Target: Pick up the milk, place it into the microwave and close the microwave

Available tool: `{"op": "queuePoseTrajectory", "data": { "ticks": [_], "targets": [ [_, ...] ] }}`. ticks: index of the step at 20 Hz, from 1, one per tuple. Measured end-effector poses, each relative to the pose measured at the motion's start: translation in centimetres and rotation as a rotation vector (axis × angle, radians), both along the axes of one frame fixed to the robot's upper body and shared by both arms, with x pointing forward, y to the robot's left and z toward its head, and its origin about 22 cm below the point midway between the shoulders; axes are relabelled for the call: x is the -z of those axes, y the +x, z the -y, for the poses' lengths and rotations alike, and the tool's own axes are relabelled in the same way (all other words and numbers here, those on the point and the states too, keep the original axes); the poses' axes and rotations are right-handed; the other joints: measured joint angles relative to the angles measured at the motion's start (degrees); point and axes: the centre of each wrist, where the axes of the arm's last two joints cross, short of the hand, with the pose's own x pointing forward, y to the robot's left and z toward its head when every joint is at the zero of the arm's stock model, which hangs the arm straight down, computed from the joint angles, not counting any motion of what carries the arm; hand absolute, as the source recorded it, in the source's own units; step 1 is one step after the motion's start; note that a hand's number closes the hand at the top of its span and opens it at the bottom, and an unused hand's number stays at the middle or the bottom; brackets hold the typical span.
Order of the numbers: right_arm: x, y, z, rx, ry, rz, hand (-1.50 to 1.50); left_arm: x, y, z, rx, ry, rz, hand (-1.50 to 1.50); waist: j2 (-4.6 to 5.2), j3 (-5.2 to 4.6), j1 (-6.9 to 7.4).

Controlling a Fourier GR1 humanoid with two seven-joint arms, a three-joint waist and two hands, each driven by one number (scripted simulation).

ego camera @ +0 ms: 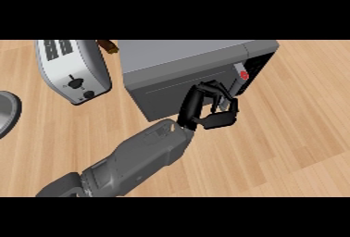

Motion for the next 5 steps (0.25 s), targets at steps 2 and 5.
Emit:
{"op": "queuePoseTrajectory", "data": {
  "ticks": [2, 5],
  "targets": [
    [-0.12, -0.22, 0.05, 0.004, -0.003, -0.004, -1.50, 0.13, -0.12, 0.00, 0.009, -0.008, -0.007, -1.50, -0.08, -0.06, 0.51],
    [-0.29, -0.61, 0.16, 0.013, -0.009, -0.010, -1.50, 0.36, -0.19, -0.07, 0.022, -0.014, -0.018, -1.50, -0.22, -0.12, 1.09]
  ]
}}
